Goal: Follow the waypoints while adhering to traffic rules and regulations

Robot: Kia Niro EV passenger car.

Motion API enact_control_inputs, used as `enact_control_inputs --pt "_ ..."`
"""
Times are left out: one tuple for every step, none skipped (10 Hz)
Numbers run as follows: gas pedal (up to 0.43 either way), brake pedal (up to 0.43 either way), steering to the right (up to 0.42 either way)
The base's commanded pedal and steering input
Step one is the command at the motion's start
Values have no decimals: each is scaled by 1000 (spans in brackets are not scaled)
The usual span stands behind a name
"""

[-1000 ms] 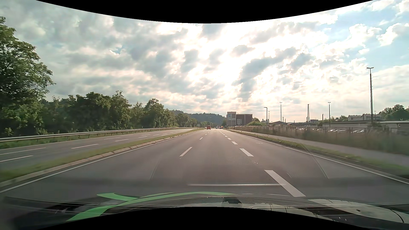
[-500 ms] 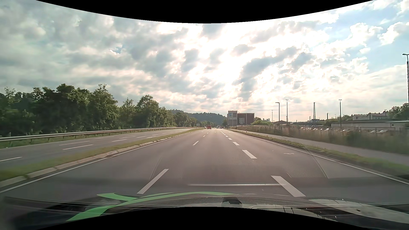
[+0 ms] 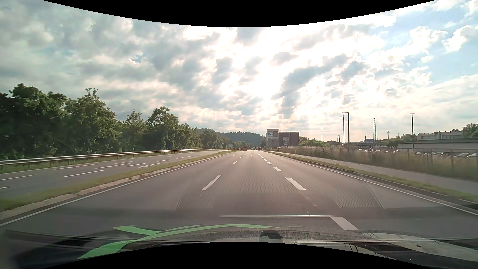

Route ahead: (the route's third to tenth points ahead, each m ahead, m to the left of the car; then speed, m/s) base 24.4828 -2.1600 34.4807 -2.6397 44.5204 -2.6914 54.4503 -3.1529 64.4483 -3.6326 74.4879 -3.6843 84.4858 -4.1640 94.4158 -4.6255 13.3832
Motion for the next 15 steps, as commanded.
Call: enact_control_inputs --pt "138 0 2" --pt "138 0 2" --pt "138 0 1" --pt "138 0 0" --pt "130 0 0" --pt "130 0 0" --pt "118 0 0" --pt "118 0 0" --pt "130 0 0" --pt "138 0 0" --pt "138 0 0" --pt "138 0 0" --pt "138 0 0" --pt "138 0 -1" --pt "138 0 -2"
